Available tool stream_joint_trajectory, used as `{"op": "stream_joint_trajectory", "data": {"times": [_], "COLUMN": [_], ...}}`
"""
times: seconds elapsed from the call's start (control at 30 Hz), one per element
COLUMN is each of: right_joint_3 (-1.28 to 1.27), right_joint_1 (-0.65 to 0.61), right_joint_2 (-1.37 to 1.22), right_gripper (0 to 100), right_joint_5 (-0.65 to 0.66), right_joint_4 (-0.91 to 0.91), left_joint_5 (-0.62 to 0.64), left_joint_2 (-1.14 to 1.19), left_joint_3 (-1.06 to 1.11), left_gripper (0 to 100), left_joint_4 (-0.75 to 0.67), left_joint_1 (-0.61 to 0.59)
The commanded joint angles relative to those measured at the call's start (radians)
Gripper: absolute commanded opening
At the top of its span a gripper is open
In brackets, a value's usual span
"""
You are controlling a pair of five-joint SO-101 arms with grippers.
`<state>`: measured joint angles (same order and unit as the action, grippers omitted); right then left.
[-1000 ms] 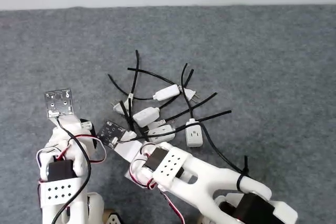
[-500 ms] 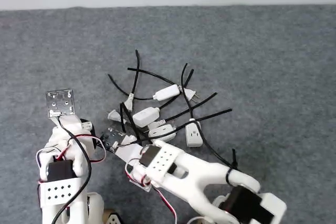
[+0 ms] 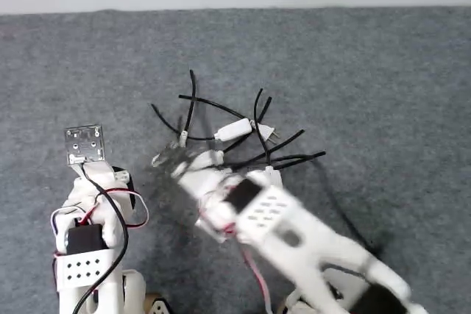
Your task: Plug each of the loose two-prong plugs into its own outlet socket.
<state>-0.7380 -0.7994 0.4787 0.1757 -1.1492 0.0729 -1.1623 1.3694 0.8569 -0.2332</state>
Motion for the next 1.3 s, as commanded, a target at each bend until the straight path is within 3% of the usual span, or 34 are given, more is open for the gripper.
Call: {"op": "stream_joint_trajectory", "data": {"times": [0.0, 0.2, 0.33, 0.53, 0.77, 0.93, 1.27], "right_joint_3": [0.066, 0.066, 0.066, 0.061, 0.066, 0.068, 0.068], "right_joint_1": [0.145, 0.369, 0.677, 1.187, 1.646, 1.839, 2.012], "right_joint_2": [0.289, 0.506, 0.513, 0.438, 0.203, 0.001, -0.285], "right_gripper": [0.8, 0.8, 0.8, 0.8, 0.8, 0.8, 1.2], "right_joint_5": [0.069, 0.140, 0.158, 0.161, 0.262, 0.264, 0.264], "right_joint_4": [-0.099, -0.242, -0.246, -0.101, 0.188, 0.406, 0.680], "left_joint_5": [-0.006, -0.006, -0.006, -0.006, -0.006, -0.011, -0.011], "left_joint_2": [-0.014, -0.015, -0.014, -0.014, -0.015, -0.018, -0.018], "left_joint_3": [-0.007, -0.004, -0.004, -0.002, 0.005, 0.021, 0.027], "left_gripper": [1, 1, 1, 1, 1, 1, 1], "left_joint_4": [-0.026, -0.026, -0.026, -0.026, -0.026, -0.025, -0.023], "left_joint_1": [0.006, 0.006, 0.006, 0.006, 0.008, 0.060, 0.061]}}
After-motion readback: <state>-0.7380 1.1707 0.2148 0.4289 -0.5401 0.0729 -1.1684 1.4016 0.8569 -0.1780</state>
